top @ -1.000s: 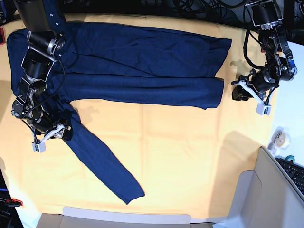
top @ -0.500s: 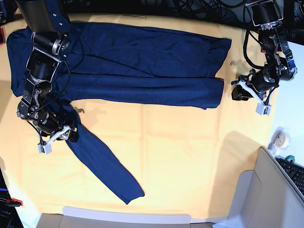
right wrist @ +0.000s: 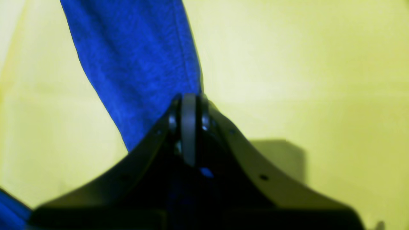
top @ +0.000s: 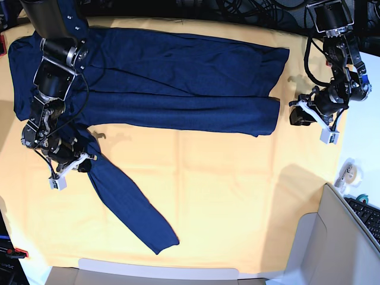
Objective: Fold the T-shirt properly
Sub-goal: 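Grasp the sleeve and fold it up onto the shirt body with the right gripper, then regrasp the sleeve cuff with the right gripper and lift it, then drag the sleeve across the folded shirt toward the left gripper, then release the sleeve and move the right gripper back to the shirt's end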
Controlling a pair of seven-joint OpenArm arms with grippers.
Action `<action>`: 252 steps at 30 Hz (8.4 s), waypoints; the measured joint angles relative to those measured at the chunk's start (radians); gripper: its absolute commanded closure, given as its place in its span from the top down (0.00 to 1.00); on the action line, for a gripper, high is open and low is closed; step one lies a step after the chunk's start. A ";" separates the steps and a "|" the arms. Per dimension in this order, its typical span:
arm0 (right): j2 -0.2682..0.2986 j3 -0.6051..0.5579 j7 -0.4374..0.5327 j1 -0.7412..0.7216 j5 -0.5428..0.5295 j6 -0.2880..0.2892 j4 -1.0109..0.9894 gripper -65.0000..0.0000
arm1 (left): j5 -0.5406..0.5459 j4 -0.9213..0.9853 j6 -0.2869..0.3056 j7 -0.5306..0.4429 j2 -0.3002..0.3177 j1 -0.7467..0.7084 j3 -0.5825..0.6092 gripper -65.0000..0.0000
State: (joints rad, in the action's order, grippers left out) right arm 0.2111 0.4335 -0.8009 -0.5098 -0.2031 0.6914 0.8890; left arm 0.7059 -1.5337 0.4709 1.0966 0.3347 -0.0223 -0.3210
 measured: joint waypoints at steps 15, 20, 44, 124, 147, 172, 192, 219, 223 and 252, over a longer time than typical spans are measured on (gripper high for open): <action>-0.078 -0.077 -0.322 0.464 -0.004 0.000 1.049 0.00 | 0.002 0.003 0.000 -0.001 -0.002 0.002 0.000 0.28; -0.084 -0.155 -0.314 0.612 -0.043 0.001 1.146 0.00 | 0.002 0.003 0.000 -0.002 -0.002 0.003 0.000 0.28; 0.040 -0.299 -0.389 0.837 -0.533 0.001 1.144 0.00 | 0.000 0.003 0.000 -0.005 -0.013 0.000 0.000 0.28; -0.342 0.154 -0.003 0.108 -0.296 -0.463 0.235 0.61 | 0.000 0.003 0.000 0.000 -0.051 -0.019 0.000 0.28; -0.295 -0.334 -0.085 0.221 -0.277 -0.523 0.511 0.00 | 0.000 0.003 0.000 -0.001 -0.052 -0.019 0.000 0.28; -0.216 -1.263 -0.111 0.307 -0.291 -0.513 0.688 0.00 | 0.000 0.003 0.000 0.000 -0.021 -0.014 -0.129 0.28; -0.280 -1.361 -0.105 0.294 -0.187 -0.513 0.555 0.03 | 0.002 0.002 0.000 0.000 -0.008 -0.014 -0.133 0.28; -0.022 -0.866 -0.124 0.407 -0.160 -0.532 1.078 0.64 | 0.004 0.003 0.096 0.114 0.026 -0.018 -0.133 0.40; 0.021 -0.724 -0.113 0.450 -0.243 -0.521 1.080 0.64 | 0.008 0.003 0.201 0.198 0.024 -0.019 -0.147 0.40; -0.051 0.113 -0.117 0.674 -0.293 -0.516 1.076 0.64 | 0.282 0.169 0.222 0.263 -0.138 -0.017 -0.234 0.40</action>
State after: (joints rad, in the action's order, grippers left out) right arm 0.1596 0.5468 -0.9184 0.1646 -0.4961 0.1753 1.9652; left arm 0.9878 -1.3651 0.6926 1.3594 0.1963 -0.0395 -0.5549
